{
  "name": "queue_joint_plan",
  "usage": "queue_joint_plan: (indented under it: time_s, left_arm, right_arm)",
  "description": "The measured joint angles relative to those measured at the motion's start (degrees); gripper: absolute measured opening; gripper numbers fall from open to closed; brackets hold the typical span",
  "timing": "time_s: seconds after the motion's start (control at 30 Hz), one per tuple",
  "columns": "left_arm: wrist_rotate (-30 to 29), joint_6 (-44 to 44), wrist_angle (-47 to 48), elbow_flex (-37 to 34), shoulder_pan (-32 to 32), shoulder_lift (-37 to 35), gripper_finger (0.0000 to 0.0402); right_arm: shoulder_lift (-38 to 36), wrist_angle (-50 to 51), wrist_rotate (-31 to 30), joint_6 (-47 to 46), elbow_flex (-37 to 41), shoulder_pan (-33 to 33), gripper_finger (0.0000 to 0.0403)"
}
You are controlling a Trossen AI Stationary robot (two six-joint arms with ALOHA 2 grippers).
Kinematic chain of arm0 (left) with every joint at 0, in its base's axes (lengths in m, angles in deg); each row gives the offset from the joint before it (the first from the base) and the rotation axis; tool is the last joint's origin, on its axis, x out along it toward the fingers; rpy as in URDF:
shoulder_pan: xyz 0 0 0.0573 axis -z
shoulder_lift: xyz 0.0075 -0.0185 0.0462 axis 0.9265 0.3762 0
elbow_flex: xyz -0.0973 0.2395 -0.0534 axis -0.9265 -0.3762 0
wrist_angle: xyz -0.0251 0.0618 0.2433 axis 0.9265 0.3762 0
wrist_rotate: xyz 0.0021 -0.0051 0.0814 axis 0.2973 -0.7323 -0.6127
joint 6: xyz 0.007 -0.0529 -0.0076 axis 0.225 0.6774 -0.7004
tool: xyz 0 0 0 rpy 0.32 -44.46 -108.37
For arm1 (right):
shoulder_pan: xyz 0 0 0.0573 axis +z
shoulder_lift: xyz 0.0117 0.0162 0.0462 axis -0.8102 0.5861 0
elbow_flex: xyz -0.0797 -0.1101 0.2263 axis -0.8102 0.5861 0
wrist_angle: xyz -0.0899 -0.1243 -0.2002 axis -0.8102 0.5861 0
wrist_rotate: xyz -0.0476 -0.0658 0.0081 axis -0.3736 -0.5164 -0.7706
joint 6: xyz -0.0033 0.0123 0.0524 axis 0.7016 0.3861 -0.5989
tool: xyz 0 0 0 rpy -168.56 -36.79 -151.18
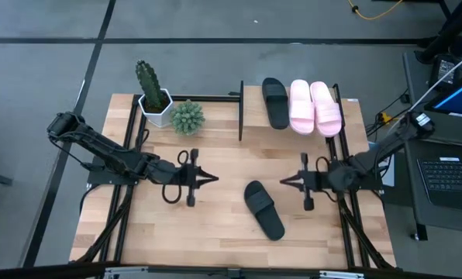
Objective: Pick and place slides into the shelf
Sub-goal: Put the black slides on the shelf
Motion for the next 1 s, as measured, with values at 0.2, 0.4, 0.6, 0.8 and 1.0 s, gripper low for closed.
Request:
queue_joint_plan:
  time_s: [0.2, 0.4, 0.6, 0.8, 1.0]
  left_arm:
    - [4.6, -4.0, 0.3, 0.0, 0.0, 0.0, 0.0000]
    - [5.5, -4.3, 0.9, 0.0, 0.0, 0.0, 0.0000]
    - [5.5, -3.9, 0.8, 0.0, 0.0, 0.0, 0.0000]
    - [5.5, -3.7, 0.8, 0.0, 0.0, 0.0, 0.0000]
    - [5.5, -0.7, -0.7, 0.0, 0.0, 0.7, 0.0000]
  right_arm:
    - [2.5, -12.3, -6.3, -0.1, 3.8, 4.7, 0.0000]
    - [6.3, -19.6, -10.1, 3.0, 4.0, 6.1, 0.0000]
    - [6.9, -22.2, -10.2, 4.2, 4.0, 6.1, 0.0000]
    - [9.1, -22.4, -10.2, 4.1, 4.0, 6.0, 0.0000]
    - [13.8, -25.0, -10.2, 4.1, 4.0, 6.0, 0.0000]
